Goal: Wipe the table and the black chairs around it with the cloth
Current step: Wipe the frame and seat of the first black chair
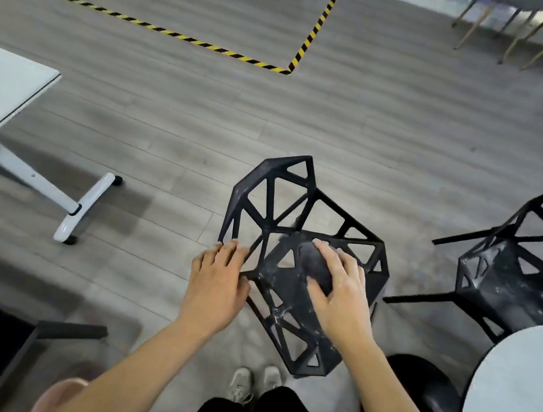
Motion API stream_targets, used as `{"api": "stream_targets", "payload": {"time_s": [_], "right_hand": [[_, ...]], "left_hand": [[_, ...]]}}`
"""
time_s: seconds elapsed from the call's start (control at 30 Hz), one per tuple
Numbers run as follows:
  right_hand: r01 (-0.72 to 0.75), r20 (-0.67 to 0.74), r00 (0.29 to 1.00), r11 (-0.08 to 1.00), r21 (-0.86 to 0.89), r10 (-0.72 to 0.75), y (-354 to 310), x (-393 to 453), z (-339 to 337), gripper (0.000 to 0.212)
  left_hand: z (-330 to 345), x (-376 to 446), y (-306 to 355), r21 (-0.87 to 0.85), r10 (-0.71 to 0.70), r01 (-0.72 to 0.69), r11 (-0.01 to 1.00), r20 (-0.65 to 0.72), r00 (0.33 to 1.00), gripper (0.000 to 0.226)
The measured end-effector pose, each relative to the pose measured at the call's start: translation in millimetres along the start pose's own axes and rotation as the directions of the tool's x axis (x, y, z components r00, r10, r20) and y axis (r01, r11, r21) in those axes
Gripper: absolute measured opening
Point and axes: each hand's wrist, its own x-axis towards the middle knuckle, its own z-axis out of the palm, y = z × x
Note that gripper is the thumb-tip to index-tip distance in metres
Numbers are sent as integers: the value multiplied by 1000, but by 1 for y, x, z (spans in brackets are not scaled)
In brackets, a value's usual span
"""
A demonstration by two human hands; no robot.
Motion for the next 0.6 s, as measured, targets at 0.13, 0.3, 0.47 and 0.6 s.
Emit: {"api": "stream_targets", "payload": {"time_s": [0.13, 0.3, 0.47, 0.6], "right_hand": [[36, 40, 999, 999, 27, -37, -1, 38, 17, 64], [77, 79, 994, 995, 60, -82, 10, 92, 45, 64], [119, 95, 987, 988, 95, -128, 27, 144, 77, 65], [118, 72, 989, 979, 164, -131, 31, 182, 101, 67]], "left_hand": [[0, 27, -12, 18, -48, 49, 999, -27, 998, 50], [10, 66, -25, 47, -119, 122, 991, -68, 991, 50], [29, 102, -40, 0, -184, 184, 983, -48, 982, 52], [46, 131, -51, -134, -251, 244, 961, -44, 967, 55]]}}
